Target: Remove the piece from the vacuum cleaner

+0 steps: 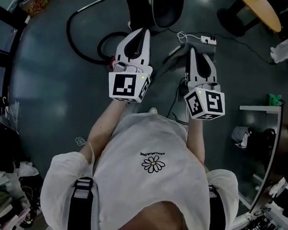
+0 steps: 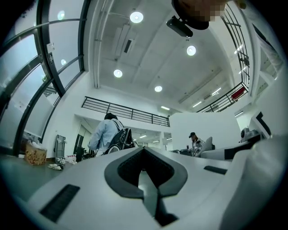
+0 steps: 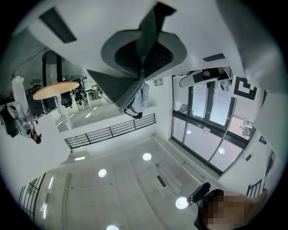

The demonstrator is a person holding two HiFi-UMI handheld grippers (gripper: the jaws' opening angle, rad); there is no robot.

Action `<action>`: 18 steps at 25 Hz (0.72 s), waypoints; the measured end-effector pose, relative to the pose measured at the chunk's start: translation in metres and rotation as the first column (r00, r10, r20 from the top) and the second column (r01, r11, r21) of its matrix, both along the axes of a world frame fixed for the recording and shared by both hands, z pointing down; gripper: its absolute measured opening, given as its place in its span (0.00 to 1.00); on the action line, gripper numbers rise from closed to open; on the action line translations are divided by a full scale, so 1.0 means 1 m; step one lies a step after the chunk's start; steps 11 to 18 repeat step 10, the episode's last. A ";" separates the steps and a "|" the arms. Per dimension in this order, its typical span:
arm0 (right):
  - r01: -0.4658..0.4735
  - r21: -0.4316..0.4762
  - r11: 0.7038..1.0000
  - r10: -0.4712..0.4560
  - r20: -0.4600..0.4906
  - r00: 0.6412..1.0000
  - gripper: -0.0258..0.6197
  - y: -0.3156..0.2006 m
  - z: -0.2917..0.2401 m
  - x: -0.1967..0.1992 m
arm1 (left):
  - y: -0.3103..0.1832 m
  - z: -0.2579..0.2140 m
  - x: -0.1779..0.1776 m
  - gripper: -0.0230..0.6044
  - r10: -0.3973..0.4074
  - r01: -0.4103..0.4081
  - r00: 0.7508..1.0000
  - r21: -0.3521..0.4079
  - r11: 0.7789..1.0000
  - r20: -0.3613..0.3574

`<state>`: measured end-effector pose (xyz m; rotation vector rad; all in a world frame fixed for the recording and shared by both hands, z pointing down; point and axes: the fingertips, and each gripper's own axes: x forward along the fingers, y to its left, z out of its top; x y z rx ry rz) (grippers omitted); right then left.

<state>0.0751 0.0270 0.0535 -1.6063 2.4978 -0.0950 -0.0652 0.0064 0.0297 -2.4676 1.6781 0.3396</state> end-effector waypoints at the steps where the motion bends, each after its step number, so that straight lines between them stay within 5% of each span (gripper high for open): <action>1: -0.003 0.003 1.000 0.003 0.004 1.000 0.09 0.000 -0.002 0.002 | 0.001 -0.001 0.000 0.04 0.002 -0.002 1.000 -0.001 1.000 -0.001; 18: -0.002 0.025 1.000 0.002 0.038 0.999 0.09 0.007 -0.010 0.019 | 0.013 -0.003 0.016 0.04 0.023 -0.023 1.000 0.011 1.000 0.015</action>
